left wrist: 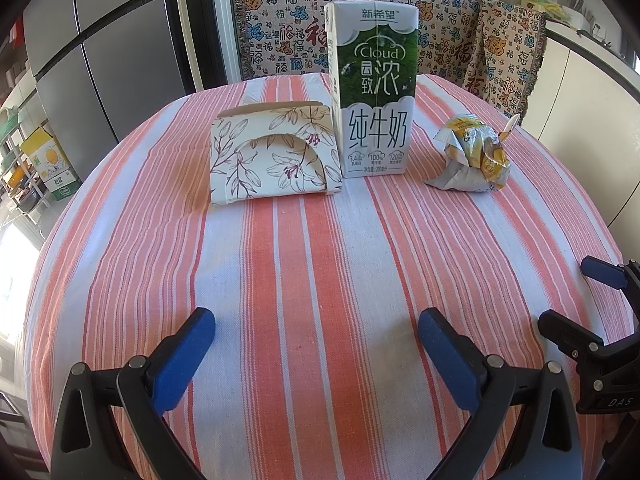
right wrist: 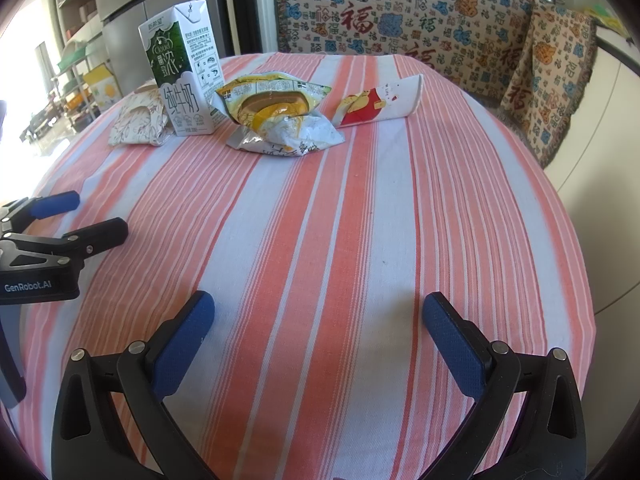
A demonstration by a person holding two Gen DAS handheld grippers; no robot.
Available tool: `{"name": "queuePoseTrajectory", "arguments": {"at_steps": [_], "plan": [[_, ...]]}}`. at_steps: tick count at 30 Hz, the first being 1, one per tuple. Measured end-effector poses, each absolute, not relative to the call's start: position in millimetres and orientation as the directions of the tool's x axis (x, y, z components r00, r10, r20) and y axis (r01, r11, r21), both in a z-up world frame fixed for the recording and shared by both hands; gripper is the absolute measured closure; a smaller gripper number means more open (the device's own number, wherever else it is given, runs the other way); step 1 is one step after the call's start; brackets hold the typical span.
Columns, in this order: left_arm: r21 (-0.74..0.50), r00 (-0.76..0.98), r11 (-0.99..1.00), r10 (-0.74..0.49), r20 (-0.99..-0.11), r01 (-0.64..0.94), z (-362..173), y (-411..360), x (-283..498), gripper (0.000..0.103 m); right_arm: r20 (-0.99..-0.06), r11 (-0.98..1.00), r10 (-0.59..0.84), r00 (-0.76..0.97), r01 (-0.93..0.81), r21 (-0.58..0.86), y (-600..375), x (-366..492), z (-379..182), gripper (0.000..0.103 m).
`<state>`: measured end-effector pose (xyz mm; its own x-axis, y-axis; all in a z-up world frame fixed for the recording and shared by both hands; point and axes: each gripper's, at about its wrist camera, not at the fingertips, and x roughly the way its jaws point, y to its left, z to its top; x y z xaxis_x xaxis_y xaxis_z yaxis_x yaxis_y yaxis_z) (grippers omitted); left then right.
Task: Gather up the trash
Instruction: 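Grasp the floral napkin holder with the left tool while the right tool grasps the bun wrapper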
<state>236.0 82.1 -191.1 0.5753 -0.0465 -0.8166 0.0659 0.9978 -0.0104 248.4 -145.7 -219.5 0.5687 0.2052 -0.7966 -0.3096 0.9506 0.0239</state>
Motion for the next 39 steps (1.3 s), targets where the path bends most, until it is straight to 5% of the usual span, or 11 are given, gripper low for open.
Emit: {"name": "queuePoseTrajectory", "arguments": {"at_steps": [39], "plan": [[-0.064,0.566,0.996,-0.087,-0.82,0.061,-185,102,280,0.0,-0.798,0.949,0.21,0.566,-0.315,0.026,-148,249,-219,0.0]]}}
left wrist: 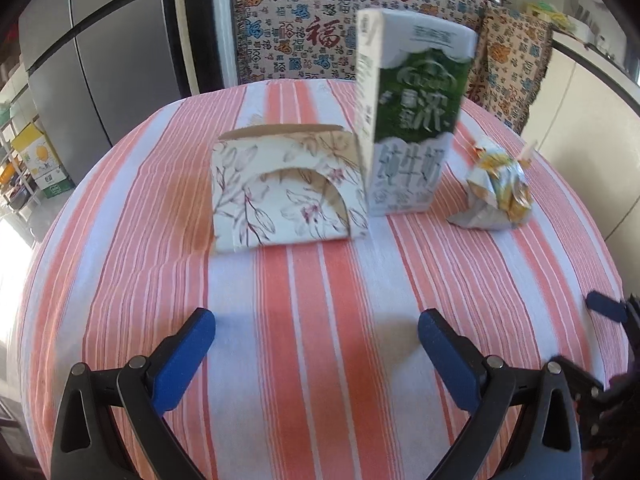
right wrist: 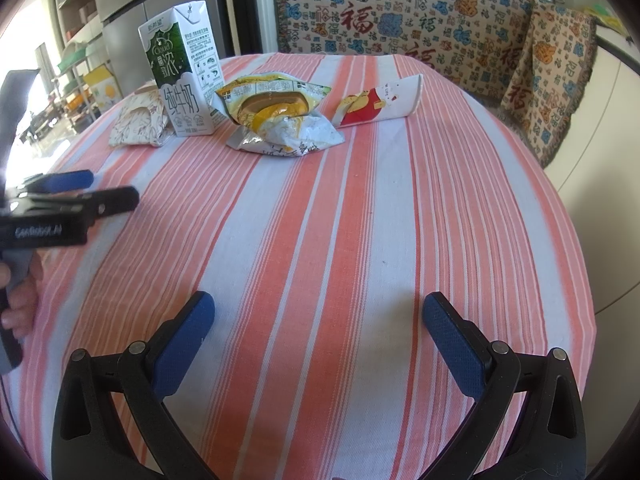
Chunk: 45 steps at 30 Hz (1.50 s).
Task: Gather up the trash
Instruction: 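Grasp the floral napkin holder with the left tool while the right tool grasps the bun wrapper, then carry the napkin holder and bun wrapper over the blue wastebasket and release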
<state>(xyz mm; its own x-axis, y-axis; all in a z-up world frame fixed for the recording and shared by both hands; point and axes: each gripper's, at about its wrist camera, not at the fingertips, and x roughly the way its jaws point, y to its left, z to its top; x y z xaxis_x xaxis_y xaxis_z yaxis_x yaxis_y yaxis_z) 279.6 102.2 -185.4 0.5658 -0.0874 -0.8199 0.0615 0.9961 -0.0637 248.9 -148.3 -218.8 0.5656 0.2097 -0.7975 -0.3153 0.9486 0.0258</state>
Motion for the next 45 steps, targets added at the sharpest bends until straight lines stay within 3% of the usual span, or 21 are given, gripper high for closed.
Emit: {"name": "queuePoseTrajectory", "arguments": {"at_steps": [9,10,11,24,32,34,36,40,45], "plan": [[-0.013,0.588,0.999,-0.033,-0.808,0.038,-182,108,335,0.002,-0.797,0.948,0.211,0.565,-0.317,0.026,-149,249,-219,0.0],[-0.025,0.604,0.999,-0.045,-0.796,0.04,-180,111,333,0.017,-0.798,0.948,0.211,0.565,-0.317,0.026,-149,249,-219,0.0],[-0.041,0.614,0.998,-0.058,-0.787,0.043,-179,115,329,0.019,-0.798,0.948,0.211,0.565,-0.317,0.027,-149,248,-218,0.0],[-0.067,0.592,0.995,-0.094,-0.8,0.068,-175,131,213,0.019,-0.802,0.942,0.224,0.554,-0.334,0.032,-146,259,-218,0.0],[-0.04,0.592,0.997,-0.072,-0.803,0.066,-177,125,207,0.019,-0.756,0.925,0.309,0.578,-0.366,0.098,-109,326,-195,0.004],[-0.028,0.59,0.997,-0.062,-0.805,0.067,-178,124,208,0.019,-0.741,0.921,0.305,0.599,-0.383,0.07,-96,333,-189,0.011],[-0.03,0.591,0.997,-0.063,-0.804,0.066,-178,125,207,0.019,-0.748,0.926,0.278,0.602,-0.375,0.042,-91,336,-187,0.056],[-0.046,0.593,0.997,-0.076,-0.801,0.066,-179,130,203,0.019,-0.731,0.916,0.349,0.586,-0.38,0.133,-108,317,-176,0.07],[-0.052,0.617,0.994,-0.101,-0.781,0.097,-173,123,193,0.019,-0.718,0.891,0.402,0.569,-0.424,0.163,-141,267,-158,0.071]]}}
